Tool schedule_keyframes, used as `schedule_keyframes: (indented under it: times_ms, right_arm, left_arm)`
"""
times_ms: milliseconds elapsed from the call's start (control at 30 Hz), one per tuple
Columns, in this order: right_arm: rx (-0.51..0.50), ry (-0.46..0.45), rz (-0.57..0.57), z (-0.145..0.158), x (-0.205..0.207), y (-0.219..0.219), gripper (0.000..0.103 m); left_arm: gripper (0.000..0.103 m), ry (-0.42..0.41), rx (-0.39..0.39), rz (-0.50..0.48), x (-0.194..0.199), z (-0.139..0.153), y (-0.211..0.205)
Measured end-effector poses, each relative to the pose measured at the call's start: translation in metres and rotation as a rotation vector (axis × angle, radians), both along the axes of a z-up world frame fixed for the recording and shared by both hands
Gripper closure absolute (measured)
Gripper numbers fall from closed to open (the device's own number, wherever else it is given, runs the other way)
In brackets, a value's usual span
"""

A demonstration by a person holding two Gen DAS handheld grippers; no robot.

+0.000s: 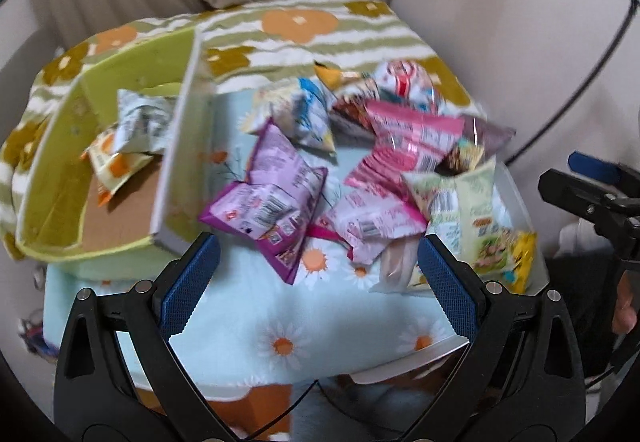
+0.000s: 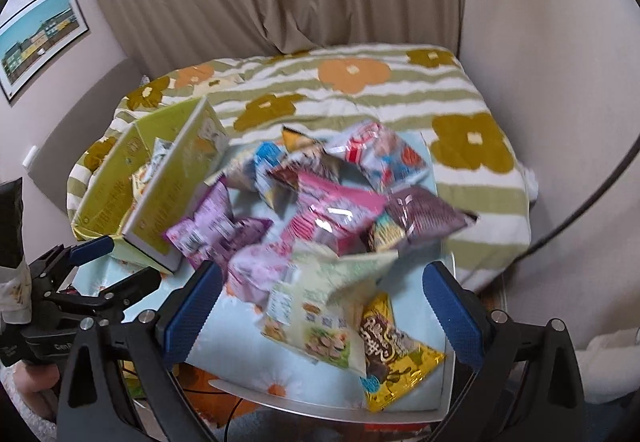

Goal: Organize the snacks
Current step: 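Move both tools back over the snack pile on the table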

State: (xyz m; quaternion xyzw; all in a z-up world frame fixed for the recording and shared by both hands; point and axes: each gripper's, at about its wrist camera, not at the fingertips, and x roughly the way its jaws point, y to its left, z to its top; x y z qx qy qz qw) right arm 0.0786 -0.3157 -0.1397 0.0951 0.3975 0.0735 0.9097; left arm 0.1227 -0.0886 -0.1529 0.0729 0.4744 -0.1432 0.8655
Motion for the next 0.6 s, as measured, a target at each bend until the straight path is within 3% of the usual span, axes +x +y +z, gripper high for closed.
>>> schedule_keyframes:
  times_ms: [400, 600]
  right_arm:
    - [0.040, 0.101, -0.041, -0.038, 0.010, -0.002, 0.003]
    - [0.058, 0.136, -0.074, -0.050, 0.017, 0.003, 0.003]
  left_arm:
    - [0.005, 0.079, 0.140, -0.279, 0.029, -0.049, -0.037]
    - [0.005, 0.107, 0.156, -0.394, 0.047, -0.062, -0.051]
